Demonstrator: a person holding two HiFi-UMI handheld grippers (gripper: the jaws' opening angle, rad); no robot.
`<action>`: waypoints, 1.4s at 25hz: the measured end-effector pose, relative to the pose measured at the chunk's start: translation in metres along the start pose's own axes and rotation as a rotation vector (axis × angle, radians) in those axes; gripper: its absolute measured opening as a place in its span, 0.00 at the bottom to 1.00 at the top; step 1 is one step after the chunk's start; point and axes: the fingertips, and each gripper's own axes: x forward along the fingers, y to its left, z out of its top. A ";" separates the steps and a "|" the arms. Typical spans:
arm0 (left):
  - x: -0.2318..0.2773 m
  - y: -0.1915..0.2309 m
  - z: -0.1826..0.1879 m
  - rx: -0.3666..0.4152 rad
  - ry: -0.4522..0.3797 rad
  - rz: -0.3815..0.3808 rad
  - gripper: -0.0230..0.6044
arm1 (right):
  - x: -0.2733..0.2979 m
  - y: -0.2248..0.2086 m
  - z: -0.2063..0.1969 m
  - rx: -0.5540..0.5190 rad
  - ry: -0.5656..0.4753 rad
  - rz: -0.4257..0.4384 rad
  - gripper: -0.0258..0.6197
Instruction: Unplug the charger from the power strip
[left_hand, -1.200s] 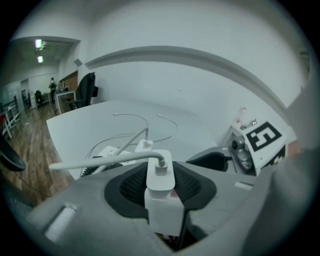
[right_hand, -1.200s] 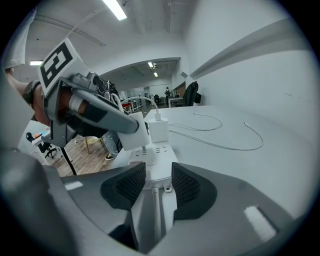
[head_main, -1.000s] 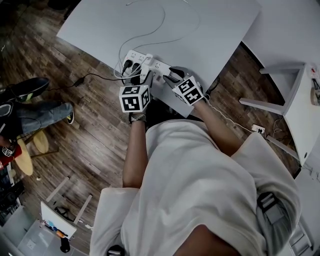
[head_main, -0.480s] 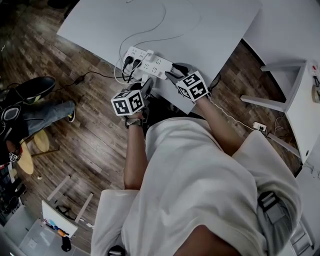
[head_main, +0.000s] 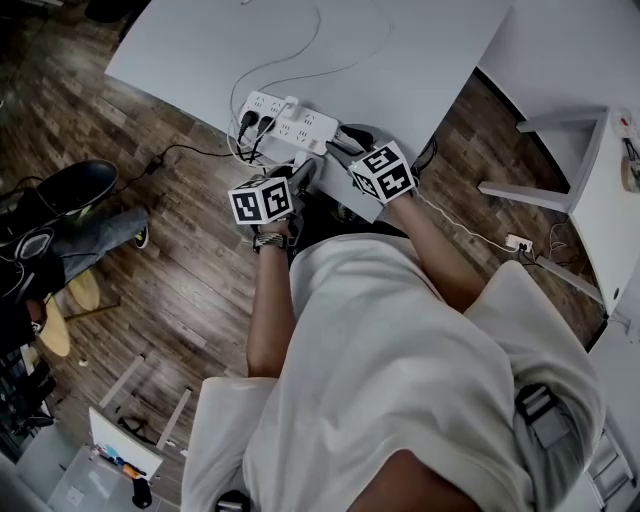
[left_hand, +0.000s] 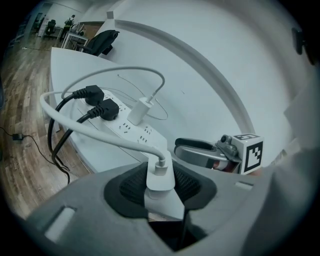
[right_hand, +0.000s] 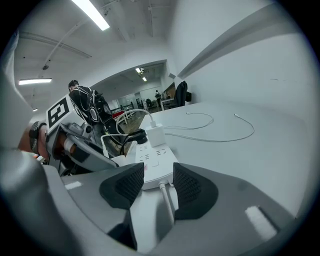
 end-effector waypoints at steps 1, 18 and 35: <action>0.002 0.001 0.000 -0.004 -0.003 0.000 0.27 | -0.001 0.000 0.000 0.004 -0.002 0.000 0.32; 0.010 0.032 0.022 0.177 -0.009 0.189 0.49 | -0.004 -0.016 -0.003 0.045 -0.011 -0.022 0.32; 0.007 0.050 0.017 0.282 0.013 0.166 0.77 | -0.007 -0.019 -0.020 0.043 0.030 -0.020 0.32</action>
